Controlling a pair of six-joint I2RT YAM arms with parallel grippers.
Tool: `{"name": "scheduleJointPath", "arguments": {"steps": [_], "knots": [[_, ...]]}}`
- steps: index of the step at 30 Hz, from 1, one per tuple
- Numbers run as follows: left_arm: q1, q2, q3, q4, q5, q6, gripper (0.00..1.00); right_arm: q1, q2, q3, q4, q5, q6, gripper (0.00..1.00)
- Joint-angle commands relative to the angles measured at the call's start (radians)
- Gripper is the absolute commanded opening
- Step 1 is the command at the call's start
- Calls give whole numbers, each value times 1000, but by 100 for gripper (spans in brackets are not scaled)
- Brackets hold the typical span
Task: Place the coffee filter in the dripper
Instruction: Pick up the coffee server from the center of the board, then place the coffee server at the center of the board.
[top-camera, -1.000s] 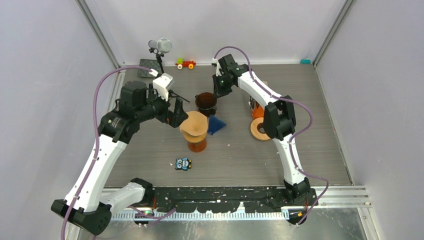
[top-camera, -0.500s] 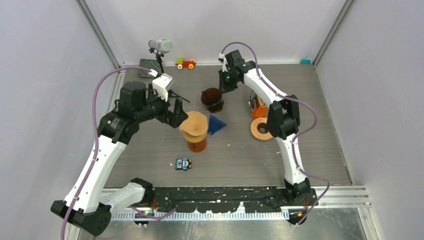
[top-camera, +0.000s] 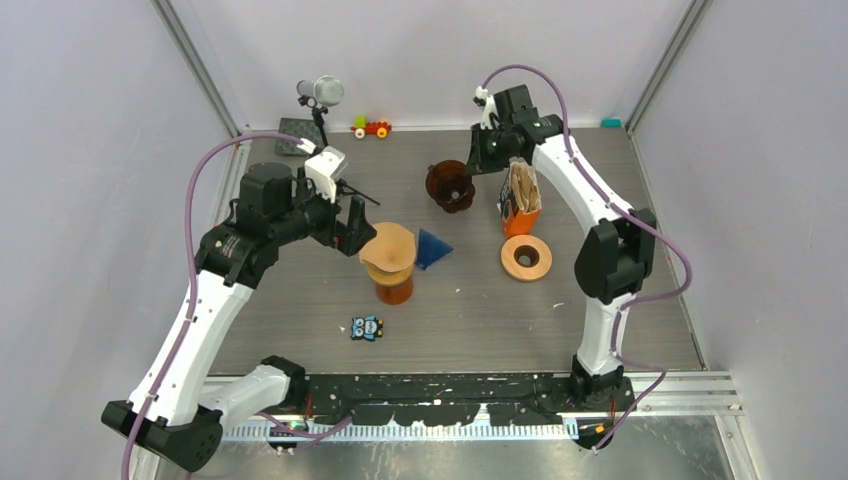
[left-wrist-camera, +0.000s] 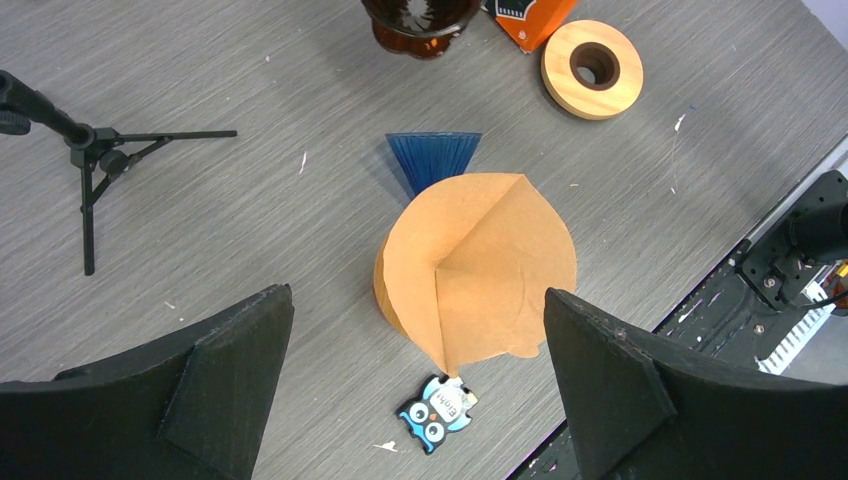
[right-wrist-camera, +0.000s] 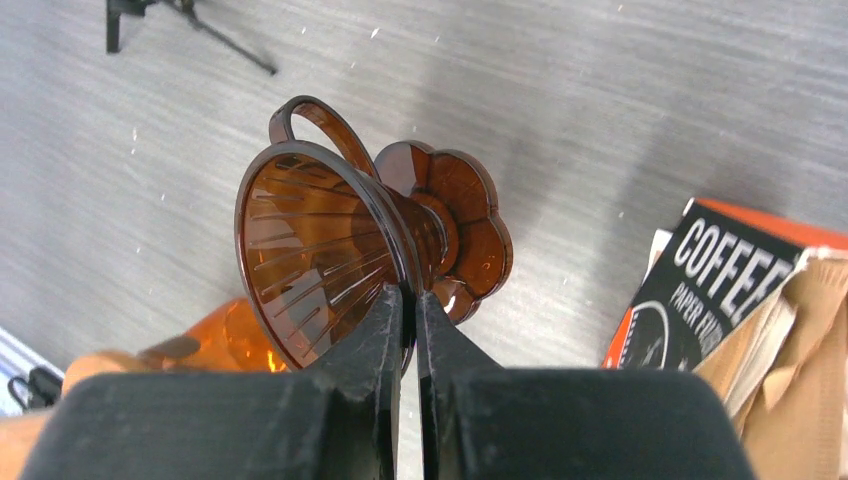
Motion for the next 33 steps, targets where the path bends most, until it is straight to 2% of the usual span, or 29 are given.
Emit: {"name": "scheduleJointPath", "arguments": {"steps": [1,8,16,23,33], "knots": [[6,-14,11,55,16,12,98,4,-168,-103,24,-62,-23,1],[6,11,32,74,10,11,98,3,-393,-362,24,-93,-77,1],[6,29,35,144,3,12,98,3,-558,-660,64,-246,-137,1],[6,42,28,179,8,12,99,3,-569,-799,103,-312,-182,1],[6,31,5,188,23,12,99,-25,-495,-856,118,-350,-243,1]]}}
